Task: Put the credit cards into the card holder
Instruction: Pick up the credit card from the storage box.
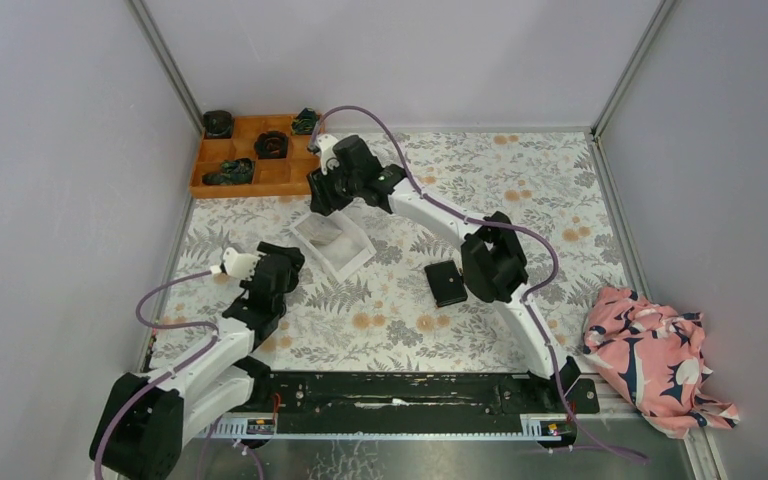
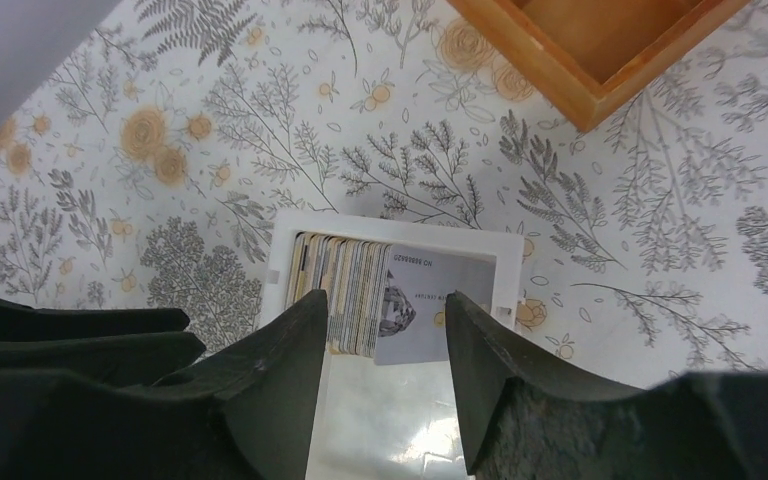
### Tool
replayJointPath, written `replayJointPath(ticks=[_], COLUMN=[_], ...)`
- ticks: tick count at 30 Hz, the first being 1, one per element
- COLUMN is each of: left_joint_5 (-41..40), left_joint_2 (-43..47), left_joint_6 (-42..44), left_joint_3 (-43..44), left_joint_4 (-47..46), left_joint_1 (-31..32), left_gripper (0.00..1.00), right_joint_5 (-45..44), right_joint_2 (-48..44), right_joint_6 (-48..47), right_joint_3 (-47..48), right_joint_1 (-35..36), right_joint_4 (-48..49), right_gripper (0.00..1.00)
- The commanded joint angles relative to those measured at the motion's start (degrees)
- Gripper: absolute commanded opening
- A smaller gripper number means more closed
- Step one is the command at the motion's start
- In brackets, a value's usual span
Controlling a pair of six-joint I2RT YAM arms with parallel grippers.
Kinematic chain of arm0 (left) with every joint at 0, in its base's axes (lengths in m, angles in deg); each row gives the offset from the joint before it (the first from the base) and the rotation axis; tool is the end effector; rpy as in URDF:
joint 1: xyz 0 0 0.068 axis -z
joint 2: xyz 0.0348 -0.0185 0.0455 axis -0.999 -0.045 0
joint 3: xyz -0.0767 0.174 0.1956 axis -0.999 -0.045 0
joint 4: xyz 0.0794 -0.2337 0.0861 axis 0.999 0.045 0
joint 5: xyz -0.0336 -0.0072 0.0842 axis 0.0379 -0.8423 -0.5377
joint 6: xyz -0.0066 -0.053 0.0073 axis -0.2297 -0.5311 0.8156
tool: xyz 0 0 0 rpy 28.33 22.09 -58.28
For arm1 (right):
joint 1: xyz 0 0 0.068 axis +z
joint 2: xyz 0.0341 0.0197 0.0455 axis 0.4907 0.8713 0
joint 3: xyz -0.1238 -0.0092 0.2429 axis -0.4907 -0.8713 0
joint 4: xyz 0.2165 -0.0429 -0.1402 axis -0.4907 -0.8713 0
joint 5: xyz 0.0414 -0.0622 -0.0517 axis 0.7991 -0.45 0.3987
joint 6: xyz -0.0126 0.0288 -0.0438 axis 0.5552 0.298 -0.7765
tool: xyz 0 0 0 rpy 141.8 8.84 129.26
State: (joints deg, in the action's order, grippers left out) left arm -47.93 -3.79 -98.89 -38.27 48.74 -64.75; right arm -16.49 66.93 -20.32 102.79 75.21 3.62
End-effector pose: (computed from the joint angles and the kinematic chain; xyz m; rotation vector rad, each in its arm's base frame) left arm 0.1704 -0.0499 0.1685 -1.1387 1.7297 -0.3873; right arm 0.3774 0.4023 0.2638 -0.9093 1.9226 0.8186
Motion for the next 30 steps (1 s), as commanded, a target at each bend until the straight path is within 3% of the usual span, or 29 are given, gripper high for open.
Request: replayJointPath(ticks=[1, 30], left_joint_5=[8.23, 23.19], left_joint_2=[-2.87, -23.98], left_joint_6=[2.01, 4.33], left_joint_3=[-2.52, 0.78], left_joint_4=[-9.67, -23.58], left_joint_1=[-3.69, -14.44], left_gripper=[0.74, 0.74], right_joint_5=[3.81, 8.13], right_joint_2=[2.95, 11.31], right_joint_6=[0.93, 4.54], right_joint_3=[5.48, 9.54], right_joint_1=[0.41, -1.27], right_joint_4=[-2.18, -2.75], right_gripper=[0.55, 0.52])
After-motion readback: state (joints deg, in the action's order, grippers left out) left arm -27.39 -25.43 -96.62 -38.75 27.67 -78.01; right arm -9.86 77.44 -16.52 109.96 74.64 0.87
